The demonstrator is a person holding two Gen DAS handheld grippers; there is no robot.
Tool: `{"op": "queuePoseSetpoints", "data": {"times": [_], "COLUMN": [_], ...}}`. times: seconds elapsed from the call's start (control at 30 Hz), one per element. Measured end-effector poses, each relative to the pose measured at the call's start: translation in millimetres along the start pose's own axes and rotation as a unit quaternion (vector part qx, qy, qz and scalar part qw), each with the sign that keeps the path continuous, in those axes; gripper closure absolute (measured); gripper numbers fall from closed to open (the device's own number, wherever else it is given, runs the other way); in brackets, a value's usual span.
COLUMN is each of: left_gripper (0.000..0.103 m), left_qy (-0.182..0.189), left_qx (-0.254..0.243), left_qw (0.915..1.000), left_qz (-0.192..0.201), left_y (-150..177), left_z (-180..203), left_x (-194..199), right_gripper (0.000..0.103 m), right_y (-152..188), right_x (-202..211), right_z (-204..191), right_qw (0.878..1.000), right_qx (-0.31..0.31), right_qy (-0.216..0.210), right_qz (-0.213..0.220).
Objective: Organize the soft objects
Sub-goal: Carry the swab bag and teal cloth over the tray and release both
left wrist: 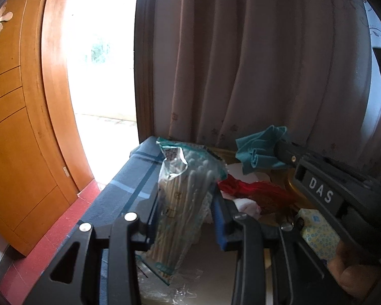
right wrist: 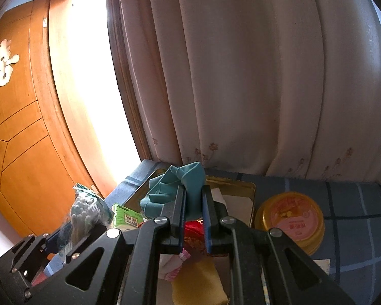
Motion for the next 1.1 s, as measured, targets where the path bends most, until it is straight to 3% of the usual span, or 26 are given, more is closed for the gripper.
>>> {"op": "queuePoseSetpoints", "data": {"times": [0.57,0.9,0.97,1.03,1.07,1.1], "left_gripper": [0.068,0.067,0.058,0.036,0.021,0.011], "left_qy": [0.002,-0.005,-0.012,-0.025,-0.032,-0.04], "left_qx": [-0.025,-0.047,-0.051,-0.058,-0.061,-0.063], "left_qw": [0.9995,0.9985,0.9982,0.9974,0.997,0.9967], "left_qz": [-0.018,-0.027,-0.029,-0.034,-0.036,-0.034], "left_y": [2.5,4.7,6.7,9.6,10.7,11.4], "left_z": [13.9,19.3,18.8,16.7,15.4,13.5], "left_x": [-17.8,-31.3,-35.1,-38.4,-39.4,-39.3], "right_gripper": [0.09,0.09,0.089,0.084,0.067,0.056], "right_y": [5.4,14.7,19.6,26.5,29.7,32.9], "right_x": [-4.7,-33.6,-41.5,-49.2,-51.6,-52.2], "right_z": [11.1,7.2,3.9,0.0,-1.9,-4.6], "right_qw": [1.0,0.998,0.997,0.994,0.993,0.992], "right_qx": [-0.005,-0.004,-0.009,-0.014,-0.014,-0.015], "right_qy": [0.01,0.007,-0.01,-0.03,-0.036,-0.046], "right_qz": [-0.015,-0.06,-0.078,-0.101,-0.11,-0.118]}}
Point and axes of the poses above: each gripper's, at about its wrist camera, not at the fingertips, and x roughly against the way its jaws point, z to its right, y to its underside, the point moved 6 cm from there along -x, roughly the way its jaws point, and after that the axes turned 4 degrees about z, right-handed, at the moved point
